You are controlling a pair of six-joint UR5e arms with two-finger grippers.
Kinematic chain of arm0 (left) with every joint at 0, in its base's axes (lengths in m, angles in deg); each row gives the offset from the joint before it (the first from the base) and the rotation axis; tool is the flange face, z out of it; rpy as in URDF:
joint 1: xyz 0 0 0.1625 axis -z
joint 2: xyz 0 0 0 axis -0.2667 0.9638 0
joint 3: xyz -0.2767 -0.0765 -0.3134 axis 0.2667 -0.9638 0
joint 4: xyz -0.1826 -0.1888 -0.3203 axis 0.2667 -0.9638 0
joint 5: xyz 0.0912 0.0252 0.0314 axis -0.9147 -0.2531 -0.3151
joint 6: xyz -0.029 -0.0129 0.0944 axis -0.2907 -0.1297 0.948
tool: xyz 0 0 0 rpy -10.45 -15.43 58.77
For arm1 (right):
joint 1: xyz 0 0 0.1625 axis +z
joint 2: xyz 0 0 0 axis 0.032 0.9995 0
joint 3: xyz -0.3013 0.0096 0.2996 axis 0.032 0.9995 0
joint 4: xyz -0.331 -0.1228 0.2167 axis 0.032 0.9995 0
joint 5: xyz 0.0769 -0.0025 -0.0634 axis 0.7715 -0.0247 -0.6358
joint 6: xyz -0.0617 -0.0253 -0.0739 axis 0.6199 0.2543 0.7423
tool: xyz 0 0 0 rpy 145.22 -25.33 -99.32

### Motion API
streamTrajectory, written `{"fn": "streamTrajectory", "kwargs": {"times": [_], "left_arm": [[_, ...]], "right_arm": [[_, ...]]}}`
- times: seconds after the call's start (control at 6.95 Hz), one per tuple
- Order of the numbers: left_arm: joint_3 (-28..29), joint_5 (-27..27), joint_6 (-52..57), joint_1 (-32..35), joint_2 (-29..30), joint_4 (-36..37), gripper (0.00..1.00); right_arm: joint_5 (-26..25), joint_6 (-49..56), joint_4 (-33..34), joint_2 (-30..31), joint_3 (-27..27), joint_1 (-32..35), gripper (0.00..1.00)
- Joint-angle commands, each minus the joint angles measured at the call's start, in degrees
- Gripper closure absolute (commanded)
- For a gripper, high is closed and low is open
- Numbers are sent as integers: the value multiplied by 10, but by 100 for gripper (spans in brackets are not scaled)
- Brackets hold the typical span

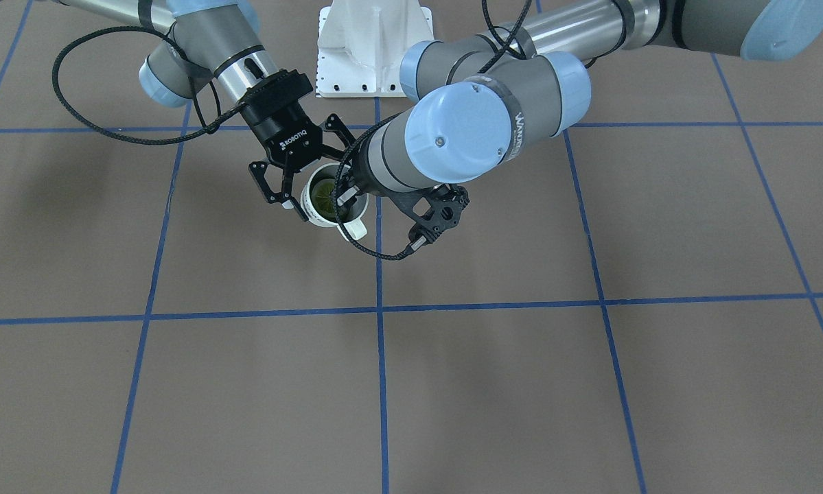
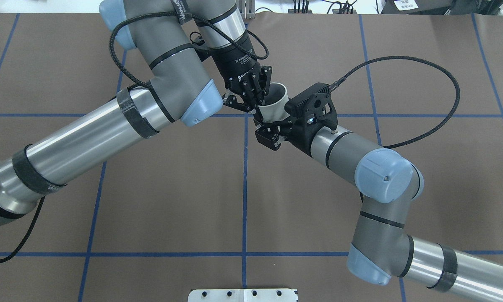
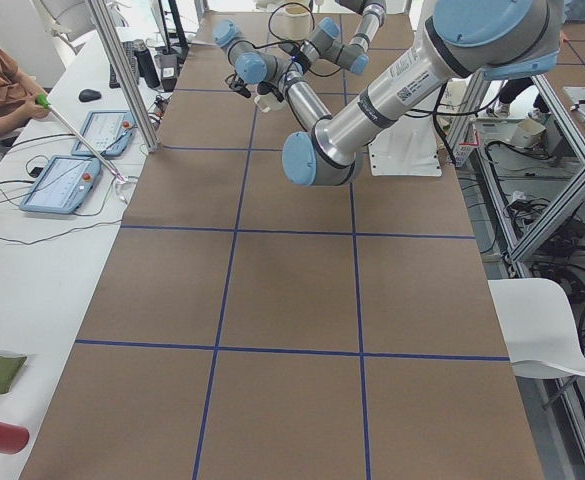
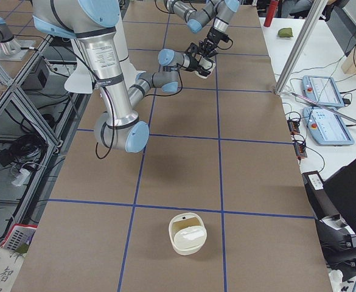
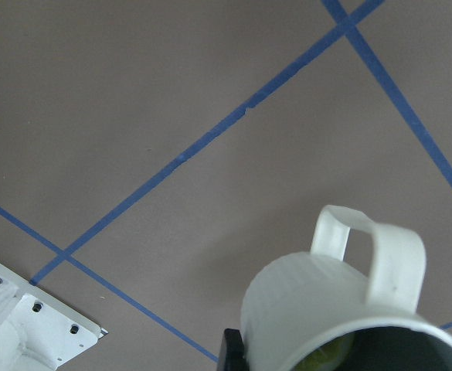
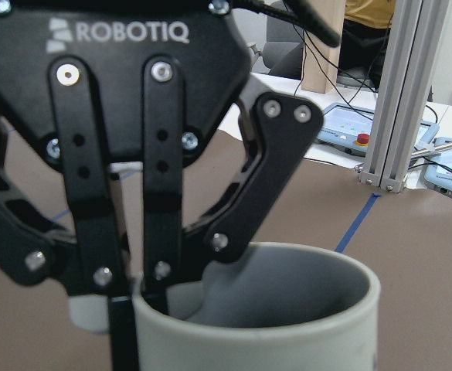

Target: Left arm hands cup to right arm to dump lemon

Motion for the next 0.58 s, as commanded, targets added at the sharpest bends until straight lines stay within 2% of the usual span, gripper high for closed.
{"fn": "streamTrajectory", "kwargs": {"times": [0.0, 0.29, 0.43], "left_arm": [[-7, 0, -8, -2, 0, -1, 100], [-9, 0, -8, -2, -1, -1, 100], [-9, -1, -6, -2, -2, -1, 100]], "right_arm": [[0, 0, -1, 0, 4, 0, 1], [0, 0, -1, 1, 7, 1, 1], [0, 0, -1, 0, 7, 1, 11]]}}
